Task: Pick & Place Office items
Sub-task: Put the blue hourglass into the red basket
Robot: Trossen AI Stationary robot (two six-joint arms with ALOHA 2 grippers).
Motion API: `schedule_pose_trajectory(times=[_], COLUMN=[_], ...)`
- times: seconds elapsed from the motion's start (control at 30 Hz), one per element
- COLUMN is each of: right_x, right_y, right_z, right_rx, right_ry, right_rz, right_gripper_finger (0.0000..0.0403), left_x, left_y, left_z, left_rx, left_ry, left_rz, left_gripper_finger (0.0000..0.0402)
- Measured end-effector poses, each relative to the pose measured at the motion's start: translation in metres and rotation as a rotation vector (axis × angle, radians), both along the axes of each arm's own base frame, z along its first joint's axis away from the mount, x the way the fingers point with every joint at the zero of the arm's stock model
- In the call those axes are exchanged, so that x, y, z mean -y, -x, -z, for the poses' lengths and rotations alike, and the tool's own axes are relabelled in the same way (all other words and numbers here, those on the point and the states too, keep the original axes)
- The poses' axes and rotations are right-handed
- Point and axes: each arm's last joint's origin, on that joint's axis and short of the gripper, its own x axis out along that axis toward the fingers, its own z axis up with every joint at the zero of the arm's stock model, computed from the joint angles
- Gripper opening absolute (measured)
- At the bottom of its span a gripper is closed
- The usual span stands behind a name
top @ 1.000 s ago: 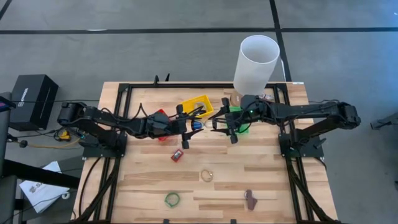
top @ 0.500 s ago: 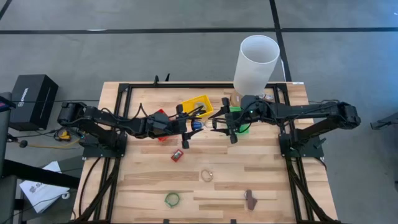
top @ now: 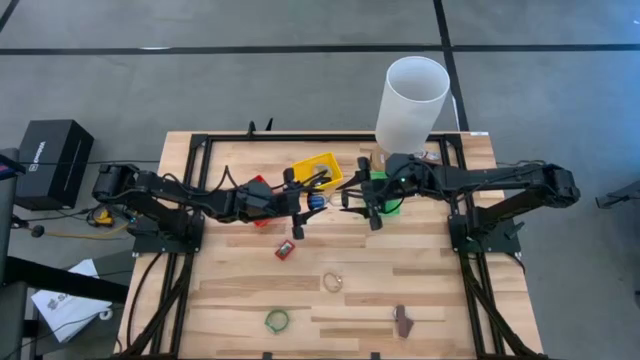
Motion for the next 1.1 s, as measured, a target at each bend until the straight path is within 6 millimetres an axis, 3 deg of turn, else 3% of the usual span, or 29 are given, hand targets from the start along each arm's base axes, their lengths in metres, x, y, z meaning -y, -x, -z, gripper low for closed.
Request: schedule_pose_trajectory(times=[0.3,0.63,0.83,1.1], right_x=[0.002,-0.001,-0.009,-0.02], right_y=[0.006,0.02,0.021,0.02], right_z=[0.012,0.032,0.033,0.032], right_rx=[-0.14,-0.401,-0.418,-0.417], right_ry=[-0.035,-0.263,-0.275,-0.263], right_rz=[0.099,0.244,0.228,0.185], right_gripper_finger=[0.026,0.0261,0.0261,0.0261], left_x=[-0.002,-0.01,-0.012,-0.012], left_y=[0.002,0.012,0.023,0.029], left_z=[0.011,0.025,0.037,0.042], left_rx=[-0.1,-0.296,-0.44,-0.493], left_ry=[0.04,0.027,0.086,0.149], left_rz=[-0.016,-0.122,-0.16,-0.196], left_gripper_finger=[0.0197,0.0197,0.0193,0.0196])
